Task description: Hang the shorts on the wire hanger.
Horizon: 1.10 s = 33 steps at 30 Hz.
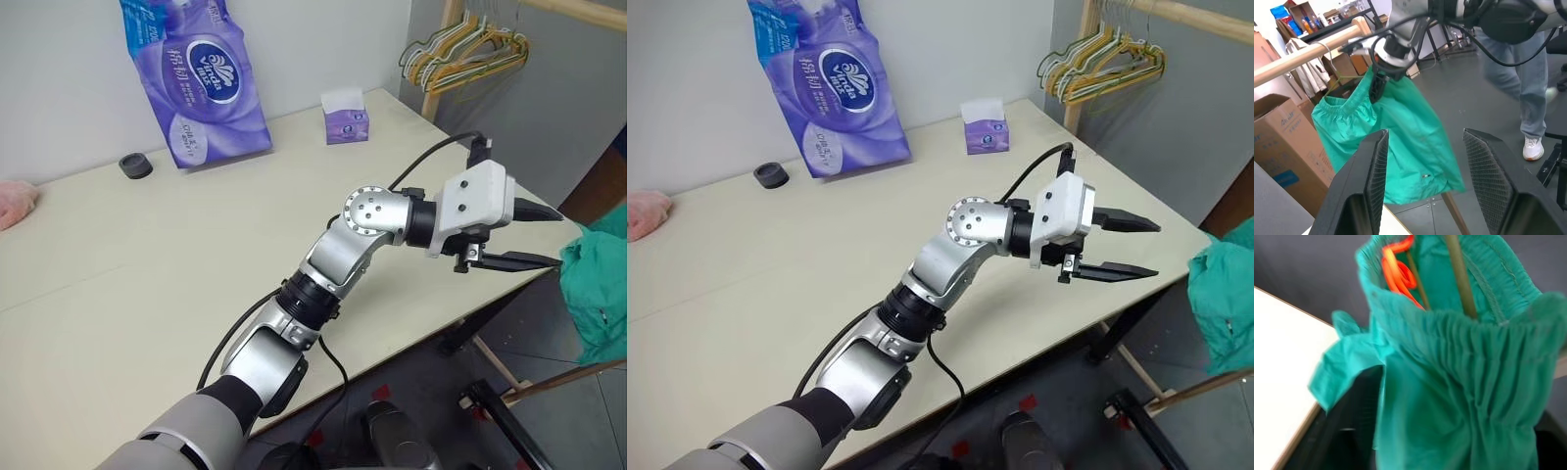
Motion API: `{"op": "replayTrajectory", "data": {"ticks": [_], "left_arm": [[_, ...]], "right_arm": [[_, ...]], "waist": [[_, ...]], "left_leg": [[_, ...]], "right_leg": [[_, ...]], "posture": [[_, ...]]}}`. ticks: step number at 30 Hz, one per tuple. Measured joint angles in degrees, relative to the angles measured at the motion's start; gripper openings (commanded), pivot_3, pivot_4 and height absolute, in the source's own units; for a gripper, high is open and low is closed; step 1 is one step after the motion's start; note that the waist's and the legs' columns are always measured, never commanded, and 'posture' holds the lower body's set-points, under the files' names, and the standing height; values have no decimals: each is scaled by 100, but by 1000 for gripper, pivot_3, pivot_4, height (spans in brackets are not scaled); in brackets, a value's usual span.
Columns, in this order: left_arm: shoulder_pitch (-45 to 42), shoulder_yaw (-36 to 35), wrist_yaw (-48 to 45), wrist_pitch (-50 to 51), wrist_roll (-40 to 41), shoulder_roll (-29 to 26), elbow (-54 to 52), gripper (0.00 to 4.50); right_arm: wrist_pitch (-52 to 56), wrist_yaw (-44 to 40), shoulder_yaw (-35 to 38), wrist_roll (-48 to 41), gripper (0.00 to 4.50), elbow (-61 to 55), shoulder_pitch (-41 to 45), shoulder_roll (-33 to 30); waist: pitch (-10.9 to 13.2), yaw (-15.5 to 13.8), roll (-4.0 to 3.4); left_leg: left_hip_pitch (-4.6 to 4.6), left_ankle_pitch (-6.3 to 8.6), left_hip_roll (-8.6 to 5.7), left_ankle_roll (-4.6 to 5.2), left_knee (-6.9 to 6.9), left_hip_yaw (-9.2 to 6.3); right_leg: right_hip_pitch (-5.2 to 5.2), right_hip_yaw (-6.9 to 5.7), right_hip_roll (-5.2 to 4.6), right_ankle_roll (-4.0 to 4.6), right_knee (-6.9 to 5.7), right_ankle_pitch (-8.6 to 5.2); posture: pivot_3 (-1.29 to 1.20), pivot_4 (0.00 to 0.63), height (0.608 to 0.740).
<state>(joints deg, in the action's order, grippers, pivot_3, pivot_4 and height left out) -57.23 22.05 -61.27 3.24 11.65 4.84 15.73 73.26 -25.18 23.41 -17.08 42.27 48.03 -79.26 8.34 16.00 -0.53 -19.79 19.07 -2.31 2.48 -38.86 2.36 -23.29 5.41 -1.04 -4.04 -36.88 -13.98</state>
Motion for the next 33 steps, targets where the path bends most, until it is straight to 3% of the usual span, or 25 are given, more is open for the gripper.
{"op": "replayTrajectory", "data": {"ticks": [2,13,19,22,25,29,33], "left_arm": [[-23,0,-1,-10,-19,2,39,2569],[-18,2,7,-105,-137,-212,48,2569],[341,-173,349,36,-314,-783,28,2569],[582,-368,780,221,-551,-1214,-46,2569],[1033,-832,1691,641,-875,-1680,-229,2569],[1844,-1616,3027,1468,-1118,-1861,-707,2569],[2765,-2511,4390,2049,-1263,-1766,-1247,2569]], "right_arm": [[229,122,282,1,4457,-387,-122,58],[592,399,1557,110,4457,-3480,-1331,317],[-74,405,1534,248,4457,-5096,-1791,535],[-383,383,1167,-12,4457,-6204,-1788,1372],[-763,371,323,-489,4457,-7503,-2239,2875],[-1617,587,-679,-502,4457,-8014,-2787,4252],[-3126,862,-1784,58,4457,-7625,-3226,5259]], "waist": [[0,6,0],[-2,20,-2],[-5,135,1],[-17,227,21],[-44,269,46],[-66,35,49],[-117,-291,101]], "left_leg": [[-1,0,0,0,0,0],[-4,1,0,0,-3,1],[-3,0,4,0,-8,0],[-1,1,11,-2,-12,-2],[-4,-1,23,-10,-14,-18],[-60,-17,4,-36,-25,-35],[-118,-20,1,-42,-30,-54]], "right_leg": [[-1,1,0,-1,0,0],[-5,4,-3,-11,-1,2],[-6,5,-14,-20,-6,7],[-6,10,-10,-28,-8,13],[-9,-3,-3,-29,-18,14],[-85,-24,-32,10,-38,43],[-137,-49,-45,19,-33,48]], "posture": [[-348,142,740],[-347,126,740],[-332,112,740],[-310,105,740],[-273,97,740],[-200,85,740],[-120,73,740]]}}
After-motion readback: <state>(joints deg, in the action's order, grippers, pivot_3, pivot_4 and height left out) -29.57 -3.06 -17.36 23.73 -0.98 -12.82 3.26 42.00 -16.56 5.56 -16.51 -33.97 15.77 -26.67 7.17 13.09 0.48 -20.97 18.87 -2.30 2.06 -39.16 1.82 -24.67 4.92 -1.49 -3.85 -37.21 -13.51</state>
